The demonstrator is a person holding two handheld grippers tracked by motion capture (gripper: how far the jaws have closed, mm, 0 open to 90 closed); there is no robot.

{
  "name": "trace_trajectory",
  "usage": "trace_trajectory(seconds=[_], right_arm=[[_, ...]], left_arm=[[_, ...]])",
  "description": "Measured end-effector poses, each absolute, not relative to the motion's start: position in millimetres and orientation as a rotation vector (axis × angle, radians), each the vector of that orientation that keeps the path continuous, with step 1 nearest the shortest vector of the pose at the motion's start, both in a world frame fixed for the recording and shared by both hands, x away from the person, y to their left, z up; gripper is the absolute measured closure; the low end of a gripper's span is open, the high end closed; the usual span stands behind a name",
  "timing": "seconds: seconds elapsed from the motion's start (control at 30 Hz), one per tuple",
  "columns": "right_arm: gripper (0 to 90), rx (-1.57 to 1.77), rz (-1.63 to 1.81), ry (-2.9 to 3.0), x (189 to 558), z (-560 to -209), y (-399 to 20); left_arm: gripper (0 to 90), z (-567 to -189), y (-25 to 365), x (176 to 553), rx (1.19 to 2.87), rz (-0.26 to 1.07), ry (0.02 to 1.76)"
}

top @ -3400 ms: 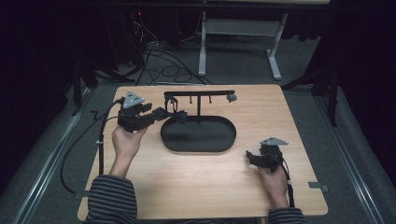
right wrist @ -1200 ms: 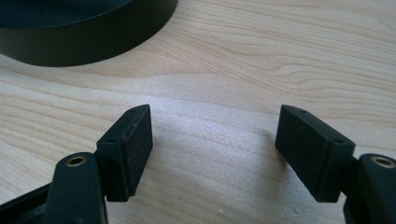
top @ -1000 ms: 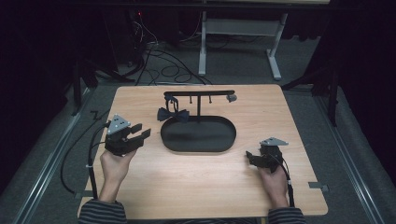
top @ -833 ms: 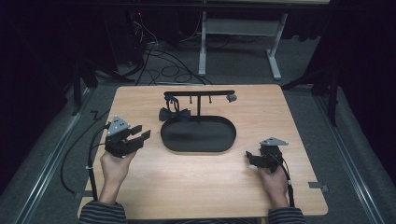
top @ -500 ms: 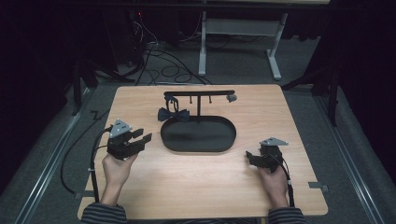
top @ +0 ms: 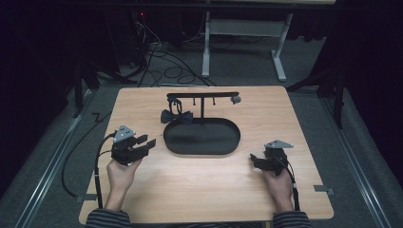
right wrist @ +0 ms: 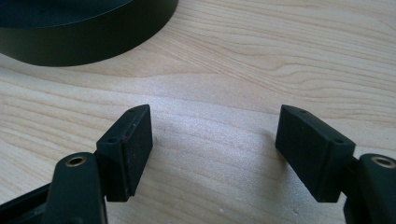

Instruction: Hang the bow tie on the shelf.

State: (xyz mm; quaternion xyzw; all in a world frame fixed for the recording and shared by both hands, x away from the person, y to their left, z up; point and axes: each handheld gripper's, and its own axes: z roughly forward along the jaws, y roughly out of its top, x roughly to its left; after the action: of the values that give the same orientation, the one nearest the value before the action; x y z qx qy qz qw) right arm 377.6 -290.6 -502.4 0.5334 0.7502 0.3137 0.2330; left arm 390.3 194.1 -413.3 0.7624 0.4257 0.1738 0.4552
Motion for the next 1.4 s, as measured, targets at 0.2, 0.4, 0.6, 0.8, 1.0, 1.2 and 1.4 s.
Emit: trace_trajectory(seconds=[0.2, 0.4, 0.6, 0.8, 1.0, 1.2, 1.4], right_arm=[[28.6, 1.465, 0.862, 2.061, 377.6, -502.4, -290.6], [28.6, 1.465, 0.862, 2.060, 377.6, -502.4, -290.6], [28.6, 1.465, 0.862, 2.061, 377.6, -502.4, -290.6], [28.5, 1.464, 0.862, 2.061, 377.5, -502.4, -290.5], [28.5, 1.464, 0.863, 2.062, 377.4, -502.4, -290.4], [28.5, 1.463, 0.863, 2.063, 377.4, -502.4, -290.5], [28.5, 1.464, 0.863, 2.063, 377.4, -502.4, -290.4]], left_arm=[[57.5, -421.0, 195.2, 390.4, 1.882, 0.410, 1.065], [57.5, -427.7, 195.5, 389.8, 1.883, 0.393, 1.075], [57.4, -437.1, 194.9, 389.5, 1.884, 0.372, 1.088], [57.4, -447.4, 195.0, 390.4, 1.892, 0.351, 1.106], [57.5, -453.3, 193.5, 389.5, 1.898, 0.337, 1.111], [57.5, -457.2, 193.1, 386.8, 1.894, 0.344, 1.118], [57.5, -465.1, 191.9, 385.4, 1.903, 0.342, 1.132]])
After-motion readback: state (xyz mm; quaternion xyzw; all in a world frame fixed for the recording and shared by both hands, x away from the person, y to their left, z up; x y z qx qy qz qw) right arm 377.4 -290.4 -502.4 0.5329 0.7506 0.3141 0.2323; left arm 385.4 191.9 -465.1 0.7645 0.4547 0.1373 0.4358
